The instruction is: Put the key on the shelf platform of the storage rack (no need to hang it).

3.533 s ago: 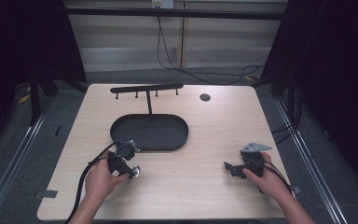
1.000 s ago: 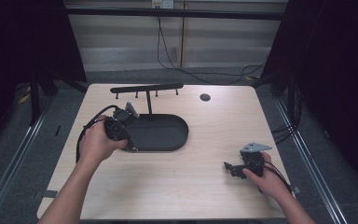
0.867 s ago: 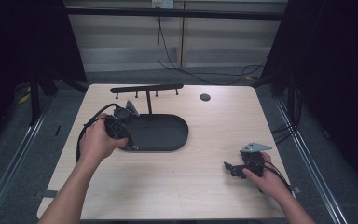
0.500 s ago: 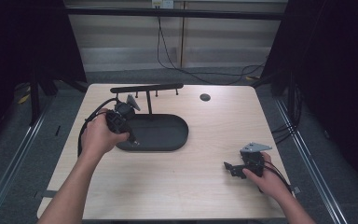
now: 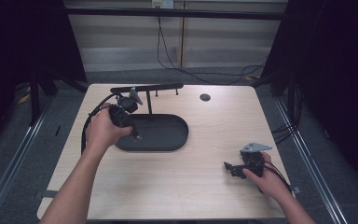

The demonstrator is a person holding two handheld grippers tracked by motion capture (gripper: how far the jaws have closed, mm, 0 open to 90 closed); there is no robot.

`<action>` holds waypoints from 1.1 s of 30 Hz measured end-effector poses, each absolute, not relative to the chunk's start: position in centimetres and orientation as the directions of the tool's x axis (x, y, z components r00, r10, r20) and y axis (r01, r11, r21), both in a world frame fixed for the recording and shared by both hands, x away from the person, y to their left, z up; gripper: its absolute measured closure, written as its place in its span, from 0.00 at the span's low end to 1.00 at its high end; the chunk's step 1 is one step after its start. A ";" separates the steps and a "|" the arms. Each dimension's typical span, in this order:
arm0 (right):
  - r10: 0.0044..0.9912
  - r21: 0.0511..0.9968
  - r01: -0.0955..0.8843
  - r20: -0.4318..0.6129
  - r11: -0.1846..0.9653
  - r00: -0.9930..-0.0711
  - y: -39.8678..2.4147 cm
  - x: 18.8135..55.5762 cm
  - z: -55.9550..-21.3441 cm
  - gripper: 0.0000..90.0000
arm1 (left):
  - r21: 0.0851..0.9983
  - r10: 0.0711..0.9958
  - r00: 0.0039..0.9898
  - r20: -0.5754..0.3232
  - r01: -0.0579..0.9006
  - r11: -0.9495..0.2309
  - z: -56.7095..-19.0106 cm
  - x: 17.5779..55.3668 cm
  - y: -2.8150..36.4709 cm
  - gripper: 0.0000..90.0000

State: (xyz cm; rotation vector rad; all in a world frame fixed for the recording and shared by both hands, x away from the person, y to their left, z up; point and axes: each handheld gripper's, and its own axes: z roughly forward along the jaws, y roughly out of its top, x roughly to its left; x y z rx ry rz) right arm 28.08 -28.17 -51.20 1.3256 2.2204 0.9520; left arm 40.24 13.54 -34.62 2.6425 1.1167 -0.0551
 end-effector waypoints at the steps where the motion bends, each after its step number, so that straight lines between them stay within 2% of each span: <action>1: 0.877 0.717 0.617 0.017 0.324 -0.481 -28.2 28.1 -51.2 0.14 | 0.233 0.698 0.702 -0.139 0.709 -0.666 -34.6 40.2 13.5 0.81; 13: 0.877 0.718 0.616 0.016 0.325 -0.481 -28.2 28.1 -51.2 0.14 | 0.206 0.705 0.696 -0.137 0.716 -0.667 -35.0 41.4 12.7 0.81; 33: 0.877 0.718 0.616 0.017 0.324 -0.481 -28.2 28.1 -51.2 0.14 | 0.225 0.710 0.694 -0.121 0.716 -0.661 -35.4 43.0 11.3 0.81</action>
